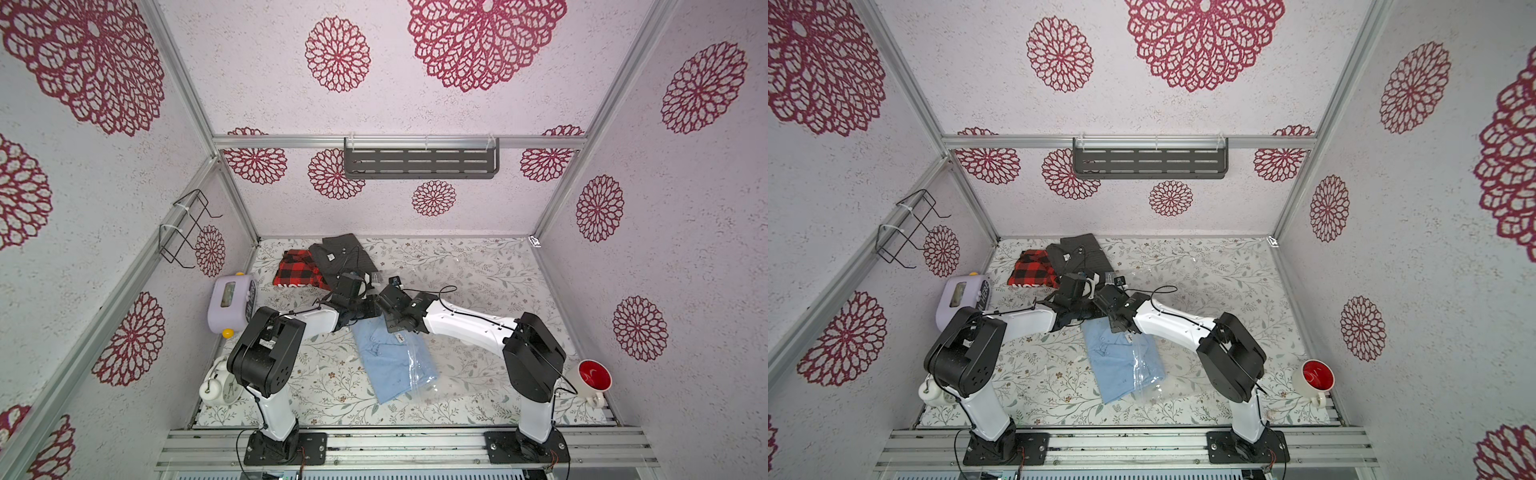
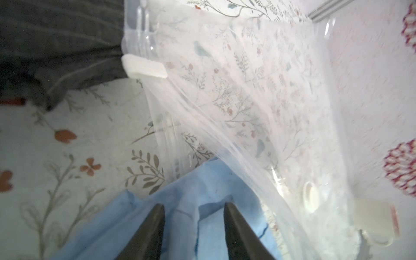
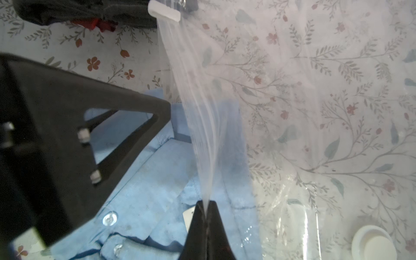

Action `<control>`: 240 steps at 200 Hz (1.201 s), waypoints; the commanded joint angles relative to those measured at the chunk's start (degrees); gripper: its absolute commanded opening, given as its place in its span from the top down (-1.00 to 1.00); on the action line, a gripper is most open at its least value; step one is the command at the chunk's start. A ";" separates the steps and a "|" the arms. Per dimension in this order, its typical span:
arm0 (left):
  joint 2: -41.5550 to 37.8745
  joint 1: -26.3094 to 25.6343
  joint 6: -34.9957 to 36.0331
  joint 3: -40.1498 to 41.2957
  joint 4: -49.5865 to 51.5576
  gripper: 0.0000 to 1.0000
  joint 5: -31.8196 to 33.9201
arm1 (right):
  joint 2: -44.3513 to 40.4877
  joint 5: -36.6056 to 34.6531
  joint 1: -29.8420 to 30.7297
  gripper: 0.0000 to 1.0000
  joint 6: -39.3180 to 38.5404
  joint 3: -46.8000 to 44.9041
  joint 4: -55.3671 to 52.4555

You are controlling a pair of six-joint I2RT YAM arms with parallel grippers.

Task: Place the folded shirt into the vacuum bag
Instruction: Place the shirt in the vacuum bag.

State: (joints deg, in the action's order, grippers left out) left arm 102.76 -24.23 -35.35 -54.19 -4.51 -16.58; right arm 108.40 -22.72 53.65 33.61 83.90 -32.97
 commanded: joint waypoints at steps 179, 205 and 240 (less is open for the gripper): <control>-30.16 -3.79 -22.73 30.34 4.73 -0.86 3.33 | 0.91 2.58 0.92 1.00 0.73 0.99 2.96; -25.32 -4.71 -26.64 32.59 -5.04 -0.80 0.54 | 1.07 2.42 1.09 1.00 0.85 1.27 2.72; -20.27 -7.35 -29.22 32.72 -10.51 -0.54 2.31 | 1.37 2.25 1.28 1.00 0.96 1.53 2.36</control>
State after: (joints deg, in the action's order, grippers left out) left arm 79.18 -29.74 -61.32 -23.35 -11.75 -14.55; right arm 109.82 -20.71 54.50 33.65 83.35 -30.89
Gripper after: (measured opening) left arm 0.813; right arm 0.043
